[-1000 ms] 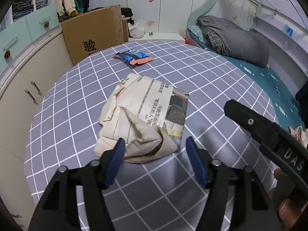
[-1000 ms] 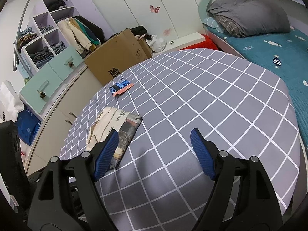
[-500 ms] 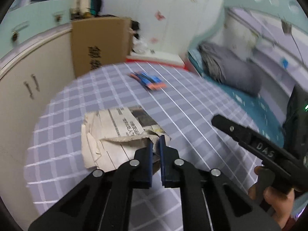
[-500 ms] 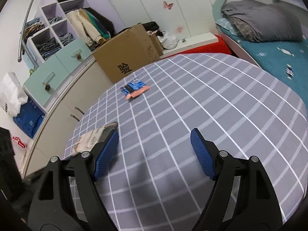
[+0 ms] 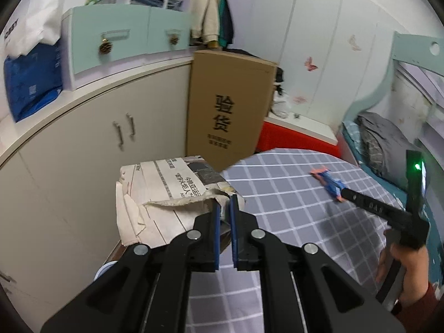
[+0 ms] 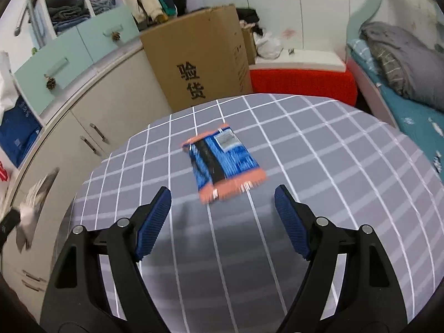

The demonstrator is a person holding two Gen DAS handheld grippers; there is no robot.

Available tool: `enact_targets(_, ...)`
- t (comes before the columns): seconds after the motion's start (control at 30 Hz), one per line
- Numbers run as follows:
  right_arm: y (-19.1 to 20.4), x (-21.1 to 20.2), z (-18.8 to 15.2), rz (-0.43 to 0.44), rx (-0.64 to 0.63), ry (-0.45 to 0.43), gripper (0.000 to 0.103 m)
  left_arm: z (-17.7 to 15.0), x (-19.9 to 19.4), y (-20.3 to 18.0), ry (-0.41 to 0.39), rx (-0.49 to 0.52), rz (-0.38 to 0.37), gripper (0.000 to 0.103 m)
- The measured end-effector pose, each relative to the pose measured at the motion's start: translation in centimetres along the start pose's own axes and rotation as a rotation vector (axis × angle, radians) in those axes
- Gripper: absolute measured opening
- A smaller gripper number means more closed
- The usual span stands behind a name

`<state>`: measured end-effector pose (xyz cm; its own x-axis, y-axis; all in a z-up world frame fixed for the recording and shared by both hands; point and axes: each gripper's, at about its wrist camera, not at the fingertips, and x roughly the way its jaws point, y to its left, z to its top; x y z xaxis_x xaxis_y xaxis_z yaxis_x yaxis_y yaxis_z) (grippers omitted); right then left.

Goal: Collect trash
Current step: 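Grasp the folded newspaper with the left tool while the right tool grasps the blue wrapper, then carry the newspaper and blue wrapper down to the wastebasket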

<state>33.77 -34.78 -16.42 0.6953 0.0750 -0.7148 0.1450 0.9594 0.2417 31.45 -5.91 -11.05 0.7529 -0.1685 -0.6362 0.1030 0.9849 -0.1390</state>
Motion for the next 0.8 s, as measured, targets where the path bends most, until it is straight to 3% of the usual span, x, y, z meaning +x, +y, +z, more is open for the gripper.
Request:
enact_targets(0.23, 1.9, 4.7, 2.5, -0.043, -0.129, 0.071, 0.077, -0.2, 0.8, 3.0, 0.013, -0.032, 0.028, 0.006)
enact_targets(0.37, 2.8, 5.0, 2.7, -0.054, -0.182, 0.091, 0.045, -0.5, 0.6, 4.1, 0.017, -0.044, 0.027, 0.006)
enact_targets(0.43, 3.3, 4.8, 2.3, -0.058, -0.208, 0.092, 0.038, -0.6, 0.5, 4.4, 0.018, -0.052, 0.023, 0.006)
enact_targets(0.63, 4.8, 2.7, -0.1, -0.019, -0.225, 0.063, 0.034, -1.7, -0.8, 6.1, 0.021, -0.069, 0.009, 0.006)
enact_targets(0.8, 9.4, -0.7, -2.8, 0.091, -0.242, 0.039, 0.034, -3.3, -2.4, 8.5, 0.025, -0.102, 0.015, 0.006)
